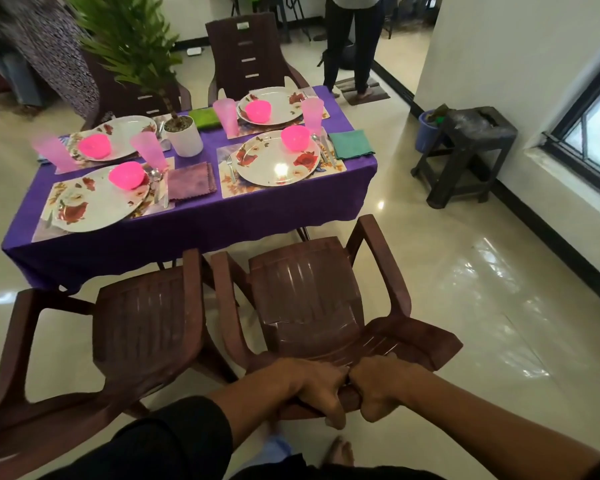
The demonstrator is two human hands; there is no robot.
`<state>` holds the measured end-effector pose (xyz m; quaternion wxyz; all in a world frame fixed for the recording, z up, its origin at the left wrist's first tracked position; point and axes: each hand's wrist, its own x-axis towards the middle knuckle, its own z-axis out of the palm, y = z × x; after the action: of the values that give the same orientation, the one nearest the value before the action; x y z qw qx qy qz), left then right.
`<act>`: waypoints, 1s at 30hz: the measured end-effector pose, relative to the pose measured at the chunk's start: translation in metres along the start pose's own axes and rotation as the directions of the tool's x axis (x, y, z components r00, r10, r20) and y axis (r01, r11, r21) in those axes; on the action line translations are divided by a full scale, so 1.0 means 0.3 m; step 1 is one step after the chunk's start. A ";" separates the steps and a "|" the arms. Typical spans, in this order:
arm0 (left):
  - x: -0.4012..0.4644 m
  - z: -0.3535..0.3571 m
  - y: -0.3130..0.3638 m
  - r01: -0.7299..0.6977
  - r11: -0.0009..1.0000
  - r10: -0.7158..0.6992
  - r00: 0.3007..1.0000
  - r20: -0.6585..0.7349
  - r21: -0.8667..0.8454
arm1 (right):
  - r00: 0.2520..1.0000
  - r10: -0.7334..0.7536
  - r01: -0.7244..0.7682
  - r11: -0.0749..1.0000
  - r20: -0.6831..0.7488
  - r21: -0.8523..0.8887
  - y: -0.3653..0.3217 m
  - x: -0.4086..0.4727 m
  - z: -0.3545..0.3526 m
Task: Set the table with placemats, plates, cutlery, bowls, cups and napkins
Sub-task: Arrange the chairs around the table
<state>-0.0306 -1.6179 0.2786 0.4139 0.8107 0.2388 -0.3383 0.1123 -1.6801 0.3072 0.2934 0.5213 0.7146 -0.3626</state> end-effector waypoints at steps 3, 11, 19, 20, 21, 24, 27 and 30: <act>0.000 -0.004 -0.007 0.006 1.000 -0.006 1.000 -0.001 -0.003 | 1.000 0.005 -0.005 1.000 -0.022 0.013 -0.005 -0.001 -0.002; 0.014 -0.021 -0.001 0.013 1.000 -0.013 1.000 -0.012 -0.004 | 0.998 0.041 -0.041 0.999 -0.046 0.010 0.014 0.002 0.001; 0.011 -0.032 -0.031 0.036 0.998 -0.039 0.998 -0.051 -0.048 | 0.994 0.080 -0.079 0.997 -0.074 0.008 0.007 0.026 -0.018; 0.014 -0.029 -0.033 0.039 0.998 -0.041 0.998 -0.052 -0.052 | 0.994 0.081 -0.080 0.997 -0.075 0.011 0.007 0.028 -0.018; 0.019 -0.028 -0.034 0.038 0.998 -0.041 0.998 -0.049 -0.053 | 0.994 0.083 -0.082 0.997 -0.075 0.017 0.007 0.029 -0.015; 0.025 -0.045 -0.032 0.040 0.997 -0.043 0.998 -0.044 -0.063 | 0.994 0.088 -0.087 0.996 -0.061 0.014 0.018 0.030 -0.033; 0.023 -0.062 -0.031 0.043 0.997 -0.045 0.999 -0.028 -0.070 | 0.994 0.099 -0.099 0.995 -0.037 0.019 0.023 0.036 -0.055; 0.015 -0.049 -0.029 0.033 0.996 -0.035 0.999 -0.021 -0.084 | 0.995 0.103 -0.102 0.995 0.016 -0.003 0.017 0.045 -0.057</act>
<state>-0.0283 -1.6005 0.2773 0.4390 0.7922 0.2711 -0.3259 0.1126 -1.6578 0.3052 0.3178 0.5541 0.6849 -0.3504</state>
